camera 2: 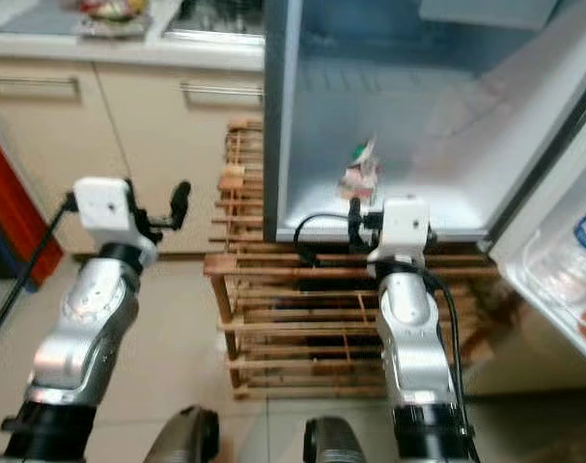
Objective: Restocking fridge
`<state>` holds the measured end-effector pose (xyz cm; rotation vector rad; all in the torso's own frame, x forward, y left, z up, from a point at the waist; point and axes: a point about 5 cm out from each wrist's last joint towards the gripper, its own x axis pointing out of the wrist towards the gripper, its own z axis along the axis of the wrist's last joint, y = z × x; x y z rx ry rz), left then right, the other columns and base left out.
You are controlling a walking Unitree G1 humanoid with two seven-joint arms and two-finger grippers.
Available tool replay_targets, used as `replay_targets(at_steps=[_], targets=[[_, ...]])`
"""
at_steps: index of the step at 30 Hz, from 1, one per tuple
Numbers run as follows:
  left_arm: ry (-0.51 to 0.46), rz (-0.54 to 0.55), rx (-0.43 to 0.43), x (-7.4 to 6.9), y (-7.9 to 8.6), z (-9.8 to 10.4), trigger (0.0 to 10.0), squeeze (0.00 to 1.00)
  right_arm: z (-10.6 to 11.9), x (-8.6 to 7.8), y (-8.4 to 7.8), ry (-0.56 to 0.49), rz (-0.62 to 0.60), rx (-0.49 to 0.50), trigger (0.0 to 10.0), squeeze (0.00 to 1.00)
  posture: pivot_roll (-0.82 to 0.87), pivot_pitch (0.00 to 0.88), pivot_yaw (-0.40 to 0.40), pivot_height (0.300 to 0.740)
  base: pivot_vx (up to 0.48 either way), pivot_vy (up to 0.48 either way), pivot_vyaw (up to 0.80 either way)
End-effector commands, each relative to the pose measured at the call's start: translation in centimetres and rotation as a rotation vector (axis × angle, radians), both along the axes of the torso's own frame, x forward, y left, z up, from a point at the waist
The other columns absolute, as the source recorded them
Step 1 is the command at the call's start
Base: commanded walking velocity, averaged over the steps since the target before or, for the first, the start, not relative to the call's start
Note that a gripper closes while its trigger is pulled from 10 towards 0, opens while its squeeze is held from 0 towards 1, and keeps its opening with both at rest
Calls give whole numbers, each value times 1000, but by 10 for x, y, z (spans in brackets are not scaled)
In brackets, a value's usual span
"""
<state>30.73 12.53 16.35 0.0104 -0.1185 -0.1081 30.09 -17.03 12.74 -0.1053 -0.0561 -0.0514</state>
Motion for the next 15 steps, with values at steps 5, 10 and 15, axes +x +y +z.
replay_targets(at_steps=[5, 10, 15], targets=[[-10, -52, 0, 6, -7, 3, 10000, 0, 3, -1, 5, -38, 23, -10, 10000, 0, -134, 0, 2, 661, 0, 0, 0], [-15, -51, 9, 8, -7, 3, 10000, 0, 3, -1, 6, -40, 26, -9, 10000, 0, -139, 0, 6, 661, 328, -346, 0], [-40, -44, -5, 11, -9, 8, 10000, 0, 4, 1, 11, -50, 42, -6, 10000, 0, -137, 0, 10, 661, 375, -295, 0]])
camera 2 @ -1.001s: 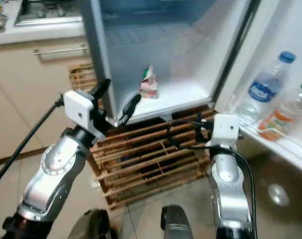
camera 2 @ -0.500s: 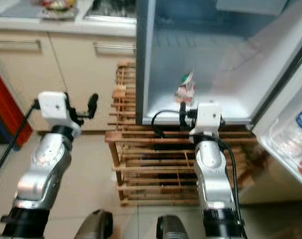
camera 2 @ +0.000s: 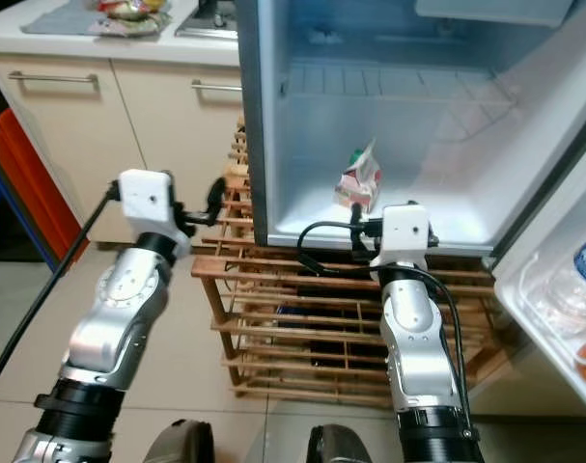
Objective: Restocking fridge
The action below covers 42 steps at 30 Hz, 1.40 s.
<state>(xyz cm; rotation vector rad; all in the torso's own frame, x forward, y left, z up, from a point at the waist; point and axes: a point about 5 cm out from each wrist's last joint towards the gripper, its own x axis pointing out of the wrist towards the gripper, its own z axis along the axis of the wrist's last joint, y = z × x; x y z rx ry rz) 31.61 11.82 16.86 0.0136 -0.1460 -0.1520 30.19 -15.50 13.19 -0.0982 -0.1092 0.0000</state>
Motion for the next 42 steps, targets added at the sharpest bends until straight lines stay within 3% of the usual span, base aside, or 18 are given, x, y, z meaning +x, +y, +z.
replay_targets(at_steps=[1, 9, 13, 19, 26, 34, 38, 42], targets=[[-21, 6, -19, 1, -1, 4, 10000, 0, 0, 1, -4, -2, -10, -8, 10000, 0, -137, 0, 10, 661, 435, 0, 0], [-35, 28, -23, 0, 1, 5, 10000, 0, 1, 5, 0, -3, -1, -12, 10000, 0, -132, 0, 7, 661, 54, 0, 0], [-46, 24, -21, -2, 0, 5, 10000, 0, -4, 11, -5, 42, -114, -44, 10000, 0, -129, 0, 7, 661, 0, 0, 0], [-42, 22, -19, -4, -1, 4, 10000, 0, -7, 30, 9, 92, -134, -102, 10000, 0, -114, 0, 0, 661, 0, 0, 0], [-48, 51, -15, -12, 10, 4, 10000, 0, -8, 44, 5, 152, -175, -112, 10000, 0, -68, 0, -35, 661, 0, 0, 0], [-37, 80, 11, -26, 19, 1, 10000, 0, -28, 60, -9, 315, -283, -68, 10000, 0, -8, 0, -69, 661, 0, 0, 0], [-31, 86, 19, -30, 19, 0, 10000, 0, -19, 71, -2, 313, -263, -56, 10000, 0, 1, 0, -73, 661, 0, 0, 0], [-22, 81, 28, -31, 18, -1, 10000, 0, 2, 87, 19, 262, -167, 1, 10000, 0, 7, 0, -76, 661, 0, 0, 0]])
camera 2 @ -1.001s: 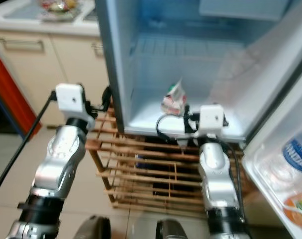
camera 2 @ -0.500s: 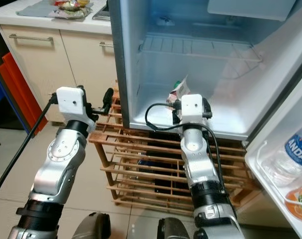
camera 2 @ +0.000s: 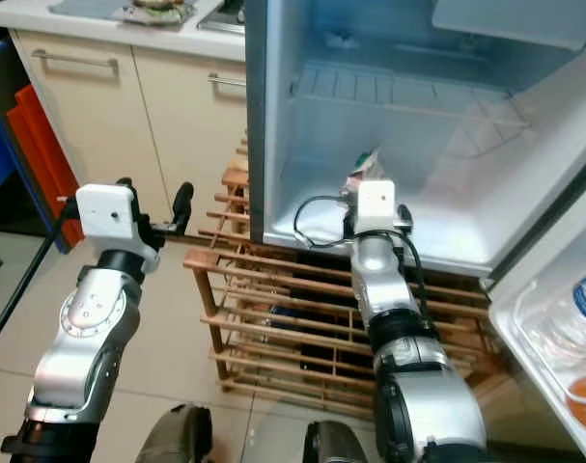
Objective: Restocking fridge
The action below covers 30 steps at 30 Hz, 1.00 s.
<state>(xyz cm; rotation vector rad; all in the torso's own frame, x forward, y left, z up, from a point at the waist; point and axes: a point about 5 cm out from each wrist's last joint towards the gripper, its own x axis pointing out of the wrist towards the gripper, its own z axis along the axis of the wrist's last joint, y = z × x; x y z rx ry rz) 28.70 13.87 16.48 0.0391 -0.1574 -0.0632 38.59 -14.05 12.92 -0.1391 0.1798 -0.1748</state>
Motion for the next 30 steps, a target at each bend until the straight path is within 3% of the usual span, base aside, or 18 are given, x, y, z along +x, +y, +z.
replay_targets(at_steps=[1, 3, 4, 9, 14, 18, 24, 30], targets=[[-8, -9, 11, -2, -3, 3, 10000, 0, 5, 3, 4, -21, 20, 34, 10000, 0, 7, 0, -76, 661, 0, 0, 0], [-7, -9, 13, -3, -3, 4, 10000, 0, 17, 9, 19, -57, 94, 65, 10000, 0, 10, 0, -78, 661, 0, 0, 0], [-5, -5, 14, -3, -3, 4, 10000, 0, 22, 12, 27, -63, 127, 13, 10000, 0, 18, 0, -84, 661, 0, 0, 0], [-2, -1, 14, -3, -4, 4, 10000, 0, 17, 12, 25, -23, 119, -103, 10000, 0, 23, 0, -91, 661, 0, 0, 0], [1, -2, 15, -4, -6, 4, 10000, 0, 26, 13, 33, -87, 161, -28, 10000, 0, 19, 0, -92, 661, 0, 0, 0], [4, 1, 9, -4, -6, 4, 10000, 0, 22, 9, 24, -142, 131, -19, 10000, 0, 2, 3, -87, 661, 0, 0, 0], [8, -18, -2, -3, -11, 3, 10000, 0, 11, -10, 1, -225, 19, -26, 10000, 0, -27, 6, -86, 661, 0, 0, 0], [8, -19, -8, -2, -13, 3, 10000, 0, 21, -33, -16, -350, -43, -15, 10000, 0, -42, 6, -93, 661, 0, 0, 0]])
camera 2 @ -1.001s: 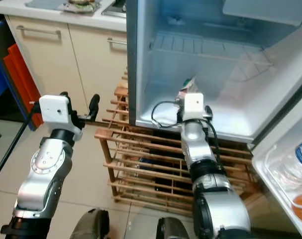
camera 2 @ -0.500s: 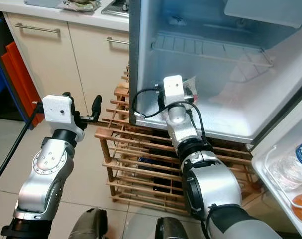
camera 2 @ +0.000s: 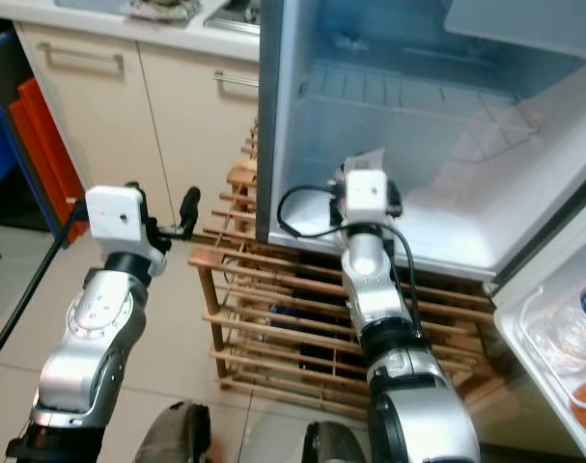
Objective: Restocking fridge
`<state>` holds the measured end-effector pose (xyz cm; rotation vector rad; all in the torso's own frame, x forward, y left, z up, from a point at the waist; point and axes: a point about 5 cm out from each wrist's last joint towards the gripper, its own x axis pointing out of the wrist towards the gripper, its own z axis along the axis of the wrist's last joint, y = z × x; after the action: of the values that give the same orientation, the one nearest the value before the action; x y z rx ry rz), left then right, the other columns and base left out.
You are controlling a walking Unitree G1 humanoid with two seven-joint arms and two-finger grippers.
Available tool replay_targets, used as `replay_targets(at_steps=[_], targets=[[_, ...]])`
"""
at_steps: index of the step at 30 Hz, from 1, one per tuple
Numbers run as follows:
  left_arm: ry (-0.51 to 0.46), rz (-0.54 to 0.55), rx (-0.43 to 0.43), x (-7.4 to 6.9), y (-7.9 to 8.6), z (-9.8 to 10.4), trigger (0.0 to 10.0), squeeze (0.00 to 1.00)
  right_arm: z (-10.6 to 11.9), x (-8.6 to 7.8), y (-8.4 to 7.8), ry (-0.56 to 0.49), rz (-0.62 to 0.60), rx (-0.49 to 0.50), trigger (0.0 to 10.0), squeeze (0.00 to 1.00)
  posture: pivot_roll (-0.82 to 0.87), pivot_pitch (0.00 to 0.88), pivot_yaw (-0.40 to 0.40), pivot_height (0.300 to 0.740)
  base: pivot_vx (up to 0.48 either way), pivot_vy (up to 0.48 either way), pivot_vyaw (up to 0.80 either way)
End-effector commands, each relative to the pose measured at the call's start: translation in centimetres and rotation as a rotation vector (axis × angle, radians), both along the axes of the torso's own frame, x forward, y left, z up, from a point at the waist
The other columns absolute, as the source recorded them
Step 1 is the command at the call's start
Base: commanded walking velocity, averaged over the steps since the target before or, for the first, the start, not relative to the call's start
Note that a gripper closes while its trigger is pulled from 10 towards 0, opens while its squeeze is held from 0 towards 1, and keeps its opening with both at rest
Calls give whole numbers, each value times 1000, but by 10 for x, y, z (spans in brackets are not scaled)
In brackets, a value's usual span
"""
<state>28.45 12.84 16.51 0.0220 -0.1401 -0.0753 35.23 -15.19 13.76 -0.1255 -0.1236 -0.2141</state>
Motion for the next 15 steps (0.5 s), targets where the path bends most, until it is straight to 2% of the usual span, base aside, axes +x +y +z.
replay_targets(at_steps=[1, 3, 6, 11, 14, 15], targets=[[-10, -5, 6, 0, -3, 3, 10000, 0, 15, -5, -9, -70, -41, -2, 10000, 0, -47, 6, -94, 661, 0, 0, 0], [-9, -5, 3, 0, -3, 2, 10000, 0, 13, -14, -16, -71, -73, -15, 10000, 0, -53, 8, -93, 661, 0, 0, 0], [-7, -6, 1, 1, -4, 1, 10000, 0, 3, -15, -23, -24, -104, -16, 10000, 0, -57, 7, -92, 661, 0, 0, 0], [-10, -16, -2, 2, -8, 2, 10000, 0, -32, 0, -45, 252, -205, 20, 10000, 0, -48, 10, -93, 661, 0, 0, 0], [-12, -12, -1, 2, -8, 3, 10000, 0, -27, 13, -39, 304, -168, 36, 10000, 0, -41, 13, -99, 661, 0, 0, 0], [-12, -12, -1, 2, -8, 3, 10000, 0, -27, 13, -39, 304, -168, 36, 10000, 0, -41, 13, -99, 661, 0, 0, 0]])
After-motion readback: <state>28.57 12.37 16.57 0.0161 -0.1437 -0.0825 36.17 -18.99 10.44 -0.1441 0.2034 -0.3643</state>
